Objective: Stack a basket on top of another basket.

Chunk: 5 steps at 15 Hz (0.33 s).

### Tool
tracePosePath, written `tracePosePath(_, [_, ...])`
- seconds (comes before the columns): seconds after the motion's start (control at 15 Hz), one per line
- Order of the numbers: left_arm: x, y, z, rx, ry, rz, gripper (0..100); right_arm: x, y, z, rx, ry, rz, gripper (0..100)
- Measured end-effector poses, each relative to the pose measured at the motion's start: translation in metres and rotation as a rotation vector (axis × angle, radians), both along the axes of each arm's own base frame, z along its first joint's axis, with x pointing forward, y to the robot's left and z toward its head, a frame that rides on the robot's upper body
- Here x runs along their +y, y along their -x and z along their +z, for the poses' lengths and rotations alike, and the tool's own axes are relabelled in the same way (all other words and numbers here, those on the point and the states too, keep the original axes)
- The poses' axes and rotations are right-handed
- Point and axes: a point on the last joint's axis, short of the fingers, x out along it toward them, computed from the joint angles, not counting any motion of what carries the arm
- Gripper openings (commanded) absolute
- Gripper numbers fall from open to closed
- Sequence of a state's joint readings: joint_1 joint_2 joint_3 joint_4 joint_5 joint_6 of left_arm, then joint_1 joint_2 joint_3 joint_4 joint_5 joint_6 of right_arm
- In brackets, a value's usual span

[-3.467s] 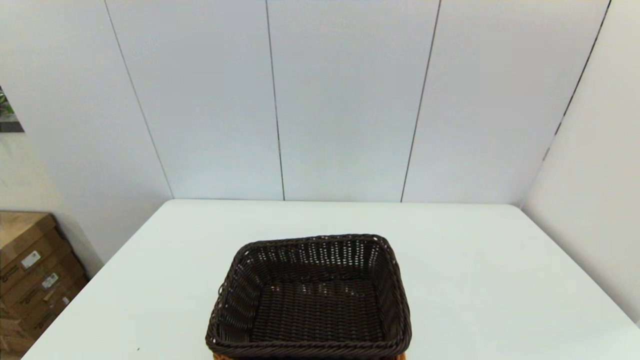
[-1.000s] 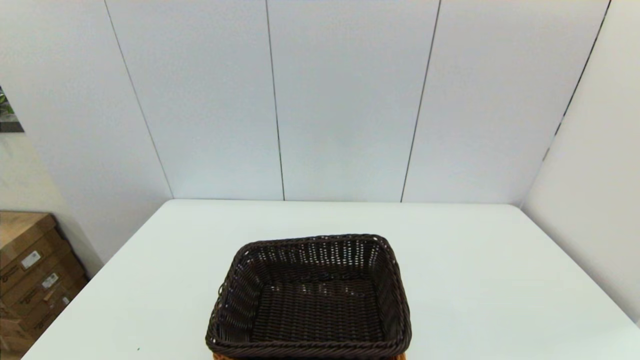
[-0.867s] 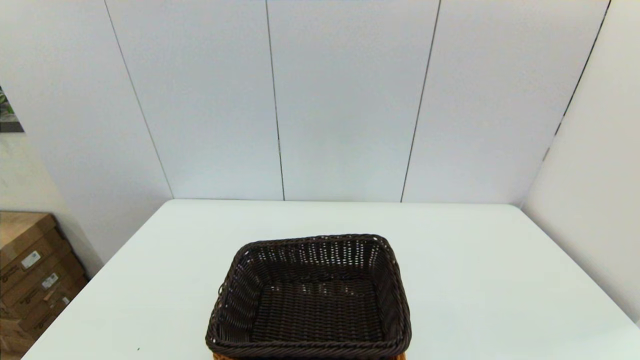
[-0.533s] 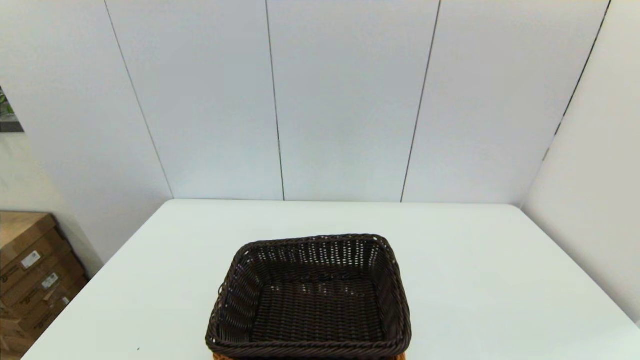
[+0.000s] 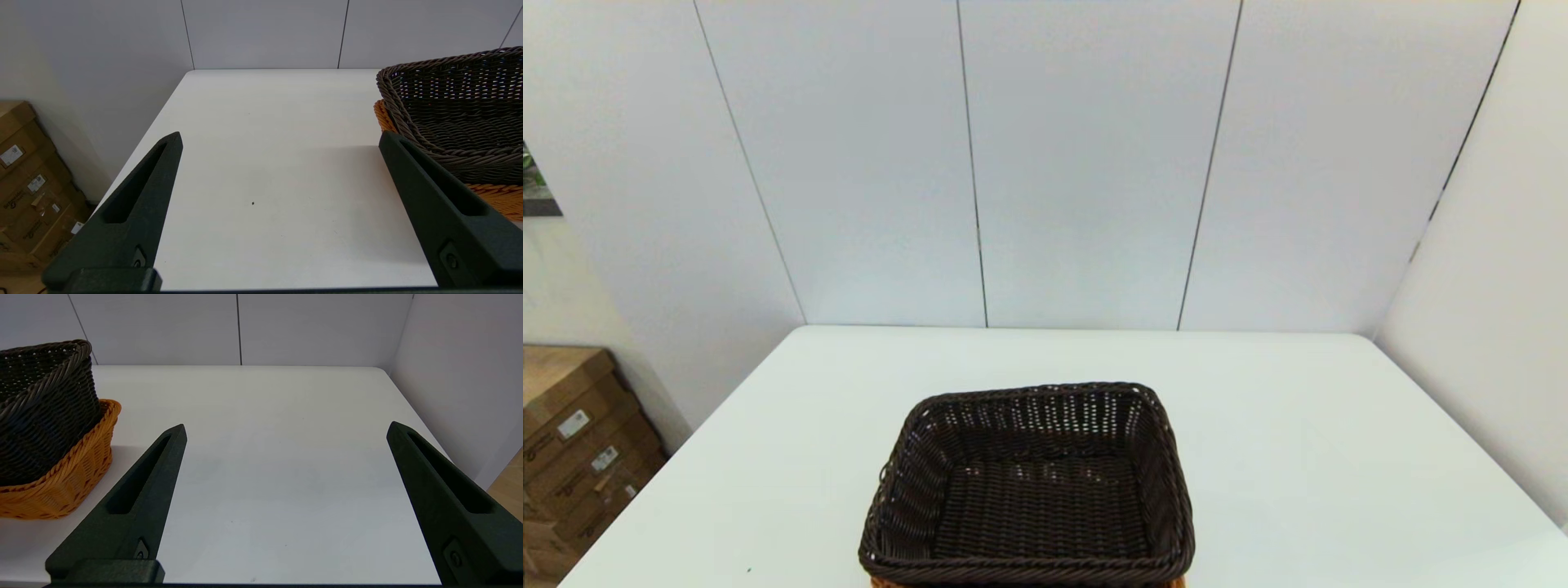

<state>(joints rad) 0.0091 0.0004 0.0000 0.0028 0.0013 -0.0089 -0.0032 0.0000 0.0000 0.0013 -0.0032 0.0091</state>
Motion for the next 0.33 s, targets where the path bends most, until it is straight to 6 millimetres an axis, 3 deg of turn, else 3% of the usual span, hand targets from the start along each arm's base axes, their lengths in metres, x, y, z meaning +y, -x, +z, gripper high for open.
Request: tracePosePath(0.33, [0.0000,0.0000,0.0000,0.000,0.000,0.000,100,0.0000,0.0000,-0.0001,0.000,0.000,0.000,100])
